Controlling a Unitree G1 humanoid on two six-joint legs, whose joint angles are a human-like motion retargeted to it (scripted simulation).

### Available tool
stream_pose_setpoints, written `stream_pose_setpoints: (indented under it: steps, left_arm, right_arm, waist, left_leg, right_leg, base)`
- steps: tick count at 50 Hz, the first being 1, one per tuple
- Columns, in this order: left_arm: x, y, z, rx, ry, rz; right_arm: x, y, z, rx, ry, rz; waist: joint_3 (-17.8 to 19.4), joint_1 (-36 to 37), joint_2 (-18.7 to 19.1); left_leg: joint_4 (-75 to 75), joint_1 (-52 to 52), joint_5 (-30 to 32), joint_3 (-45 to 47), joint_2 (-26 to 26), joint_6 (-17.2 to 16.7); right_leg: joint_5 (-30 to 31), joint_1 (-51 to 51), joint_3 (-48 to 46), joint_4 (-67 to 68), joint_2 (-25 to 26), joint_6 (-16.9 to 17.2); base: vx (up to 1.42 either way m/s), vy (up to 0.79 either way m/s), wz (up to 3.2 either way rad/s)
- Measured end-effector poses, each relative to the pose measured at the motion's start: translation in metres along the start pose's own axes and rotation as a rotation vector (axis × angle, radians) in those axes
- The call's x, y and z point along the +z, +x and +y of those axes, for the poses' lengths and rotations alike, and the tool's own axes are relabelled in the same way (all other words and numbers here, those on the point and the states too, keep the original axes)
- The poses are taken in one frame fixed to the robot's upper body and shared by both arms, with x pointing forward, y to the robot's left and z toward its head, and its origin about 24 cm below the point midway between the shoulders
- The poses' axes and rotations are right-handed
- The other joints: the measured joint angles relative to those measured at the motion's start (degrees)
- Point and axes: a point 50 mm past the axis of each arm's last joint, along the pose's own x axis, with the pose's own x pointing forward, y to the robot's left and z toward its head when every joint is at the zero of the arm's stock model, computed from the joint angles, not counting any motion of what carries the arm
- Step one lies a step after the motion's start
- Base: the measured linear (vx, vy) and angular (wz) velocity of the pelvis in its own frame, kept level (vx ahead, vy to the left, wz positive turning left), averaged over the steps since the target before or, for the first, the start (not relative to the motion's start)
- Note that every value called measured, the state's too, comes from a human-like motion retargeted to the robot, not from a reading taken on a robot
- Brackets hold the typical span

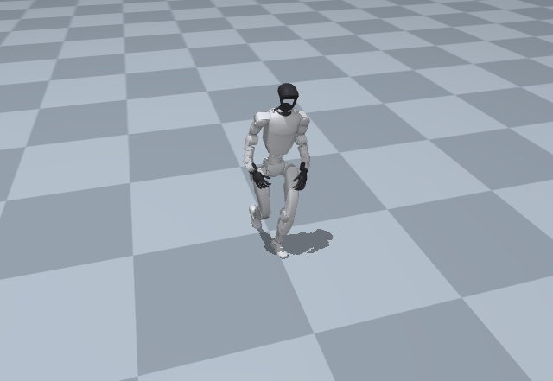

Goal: Walk run

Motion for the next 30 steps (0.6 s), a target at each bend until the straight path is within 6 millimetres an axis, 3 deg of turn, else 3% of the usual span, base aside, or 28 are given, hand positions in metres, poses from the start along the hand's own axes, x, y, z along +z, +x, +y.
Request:
stream_pose_setpoints:
  steps: [3, 5, 8, 11, 13, 14, 15, 17, 18, 19, 20, 22, 23, 25, 30]
  left_arm:
    - [0.001, 0.004, -0.001, -0.017, 0.057, 0.011]
    - [0.006, 0.007, -0.007, -0.021, 0.048, -0.005]
    - [0.016, 0.007, -0.028, -0.098, 0.006, -0.041]
    - [0.018, 0.005, -0.041, -0.186, 0.004, -0.043]
    - [0.018, 0.005, -0.039, -0.199, 0.029, -0.044]
    - [0.017, 0.005, -0.036, -0.194, 0.049, -0.045]
    - [0.016, 0.005, -0.033, -0.187, 0.071, -0.045]
    - [0.006, -0.004, -0.037, -0.199, 0.094, -0.007]
    - [0.0, -0.013, -0.048, -0.234, 0.088, 0.022]
    - [-0.001, -0.013, -0.053, -0.25, 0.073, 0.04]
    - [0.0, -0.01, -0.056, -0.257, 0.054, 0.051]
    - [0.005, -0.011, -0.071, -0.297, -0.04, 0.068]
    - [0.009, -0.011, -0.074, -0.3, -0.082, 0.062]
    - [0.014, -0.01, -0.073, -0.264, -0.137, 0.042]
    - [0.017, -0.009, -0.053, -0.06, -0.193, 0.002]
  right_arm:
    - [0.004, -0.004, -0.014, -0.106, 0.006, -0.041]
    - [0.006, -0.009, -0.023, -0.22, 0.031, -0.07]
    - [0.006, -0.018, -0.033, -0.363, 0.062, -0.103]
    - [0.002, -0.022, -0.038, -0.427, 0.078, -0.088]
    - [0.002, -0.019, -0.04, -0.416, 0.056, -0.078]
    - [0.003, -0.018, -0.041, -0.403, 0.041, -0.077]
    - [0.004, -0.018, -0.042, -0.388, 0.027, -0.078]
    - [0.006, -0.018, -0.034, -0.343, 0.026, -0.084]
    - [0.004, -0.021, -0.025, -0.315, 0.039, -0.076]
    - [0.003, -0.021, -0.027, -0.301, 0.042, -0.075]
    - [0.002, -0.02, -0.034, -0.294, 0.04, -0.077]
    - [-0.004, -0.016, -0.023, -0.207, 0.071, -0.024]
    - [-0.007, -0.014, -0.018, -0.177, 0.09, -0.001]
    - [-0.011, -0.012, -0.015, -0.167, 0.138, 0.018]
    - [-0.011, -0.005, -0.008, -0.119, 0.143, 0.033]
  waist:
    - [-1.3, 2.2, 2.4]
    - [-1.7, 0.6, 4.2]
    - [-1.9, -5.9, 8.0]
    - [-1.2, -9.8, 8.8]
    - [-0.8, -8.1, 8.1]
    - [-0.2, -7.5, 7.5]
    - [0.6, -7.4, 6.8]
    - [-0.1, -6.7, 7.0]
    - [-0.9, -5.1, 7.6]
    - [-1.0, -5.7, 7.2]
    - [-0.8, -7.4, 6.3]
    - [-3.3, -4.8, 4.4]
    - [-3.7, -2.9, 3.9]
    - [-3.5, -0.2, 3.0]
    - [-2.1, 9.5, -2.3]
  left_leg:
    - [-4.2, 7.9, -0.9, 4.7, 4.2, -4.3]
    - [-9.8, 13.7, 4.7, 5.3, 4.0, -6.9]
    - [-17.6, 22.3, 22.7, 2.9, 3.7, -12.9]
    - [-21.8, 30.5, 42.1, 3.0, 3.3, -21.2]
    - [-18.2, 32.3, 49.7, 3.5, 0.4, -25.5]
    - [-12.6, 31.8, 50.6, 4.4, -0.9, -26.1]
    - [-5.6, 31.0, 50.6, 5.5, -1.5, -26.1]
    - [9.0, 26.8, 50.6, 4.8, -0.1, -26.1]
    - [12.9, 25.3, 50.6, 1.8, -1.6, -26.1]
    - [17.1, 21.8, 49.2, -1.8, -2.7, -26.1]
    - [21.5, 17.4, 47.0, -5.8, -3.6, -26.1]
    - [23.6, 10.6, 38.5, -2.2, 0.1, -22.3]
    - [22.2, 7.5, 34.7, -0.6, 0.3, -18.7]
    - [17.9, 1.0, 28.3, 0.4, 0.6, -12.5]
    - [-13.9, -4.2, 21.5, 11.2, -0.6, -1.5]
  right_leg:
    - [-9.8, -9.8, 4.1, 1.4, 1.2, -5.5]
    - [-15.8, -15.6, 5.6, -3.8, 0.5, -5.4]
    - [-21.9, -20.7, 2.9, -21.1, -5.4, -3.0]
    - [-29.8, -20.1, 2.7, -39.5, -8.4, -3.2]
    - [-33.1, -18.7, 5.9, -45.4, -10.0, -1.6]
    - [-30.5, -18.5, 6.5, -44.1, -10.7, -3.1]
    - [-26.3, -18.5, 6.6, -41.1, -11.2, -5.8]
    - [-28.3, -18.4, 2.9, -31.5, -9.4, -13.7]
    - [-33.7, -16.9, 14.1, -26.8, -3.1, -14.4]
    - [-36.6, -16.5, 14.2, -23.8, -4.3, -14.5]
    - [-38.4, -16.6, 8.8, -21.7, -9.2, -14.2]
    - [-38.9, -10.6, 7.6, -25.7, -7.2, -18.4]
    - [-38.4, -7.8, 9.9, -27.9, -5.7, -19.1]
    - [-33.9, -2.7, 10.7, -32.7, -4.1, -18.9]
    - [-8.4, 9.5, 5.6, -41.6, -5.2, -11.2]
  base:
    - [1.53, -0.36, -1.12]
    - [1.31, -0.1, 0.14]
    - [1.64, -0.2, 1.39]
    - [1.48, -0.29, 0.82]
    - [1.43, -0.06, -0.71]
    - [1.4, 0.1, -0.71]
    - [1.38, -0.09, -0.16]
    - [1.86, -0.62, -0.21]
    - [2.21, -0.91, 0.21]
    - [1.75, -0.72, 1.25]
    - [1.18, -0.55, 1.28]
    - [1.23, -0.62, -0.19]
    - [1.46, -0.51, -0.75]
    - [1.8, -0.54, -0.41]
    - [1.45, -0.49, -0.92]
